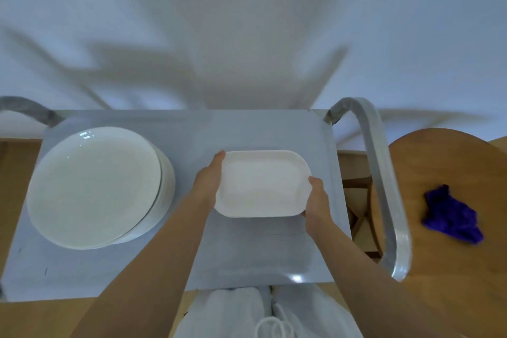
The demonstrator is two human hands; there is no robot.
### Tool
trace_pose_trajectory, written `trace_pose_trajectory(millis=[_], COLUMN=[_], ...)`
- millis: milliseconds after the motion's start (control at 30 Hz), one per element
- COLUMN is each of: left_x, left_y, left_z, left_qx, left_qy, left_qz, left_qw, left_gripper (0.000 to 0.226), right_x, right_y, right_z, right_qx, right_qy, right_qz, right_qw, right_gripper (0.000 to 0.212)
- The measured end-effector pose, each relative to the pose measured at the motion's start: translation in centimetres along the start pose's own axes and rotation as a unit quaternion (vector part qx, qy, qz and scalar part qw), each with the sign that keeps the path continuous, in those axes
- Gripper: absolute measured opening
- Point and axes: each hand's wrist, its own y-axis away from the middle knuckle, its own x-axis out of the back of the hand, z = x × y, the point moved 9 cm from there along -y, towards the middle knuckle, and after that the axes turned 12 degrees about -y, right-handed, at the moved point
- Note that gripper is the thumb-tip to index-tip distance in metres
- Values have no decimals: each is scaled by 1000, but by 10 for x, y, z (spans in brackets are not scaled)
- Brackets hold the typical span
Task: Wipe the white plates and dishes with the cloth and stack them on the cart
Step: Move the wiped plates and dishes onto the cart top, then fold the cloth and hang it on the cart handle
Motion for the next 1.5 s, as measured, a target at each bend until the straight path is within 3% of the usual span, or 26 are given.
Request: trace_pose_trajectory(millis=[133,200,300,400,567,700,833,1033,1200,1333,1500], left_x=[1,7,8,-18,-111,-208,-300,-438,-514,-551,-580], left_y=[4,9,31,67,133,181,220,240,217,185,129], left_z=[3,11,40,79,125,132,127,90,54,29,-8], left_qx=[-11,-35,-110,-222,-385,-474,-534,-538,-475,-420,-322], left_qy=[-21,-125,-302,-366,-404,-426,-446,-510,-573,-597,-594], left_qz=[4,42,120,159,123,52,9,-57,-95,-118,-117], left_qw=[1000,991,939,890,821,769,718,668,661,673,728], left_gripper=[68,73,72,67,61,52,44,38,32,31,35], right_x=[2,3,7,17,70,148,231,344,403,425,423], right_y=[1,5,15,31,64,53,20,-48,-101,-137,-178], right_z=[-1,-2,-16,-41,-114,-148,-157,-162,-158,-151,-140], right_qx=[6,3,43,121,258,267,255,201,152,133,145], right_qy=[14,39,150,200,106,18,85,208,273,321,424], right_qz=[-13,-19,-32,-49,-65,-25,35,65,72,69,36], right_qw=[1000,999,987,971,958,963,963,955,947,935,893], right_gripper=[22,29,34,52,15,18,16,10,6,22,35])
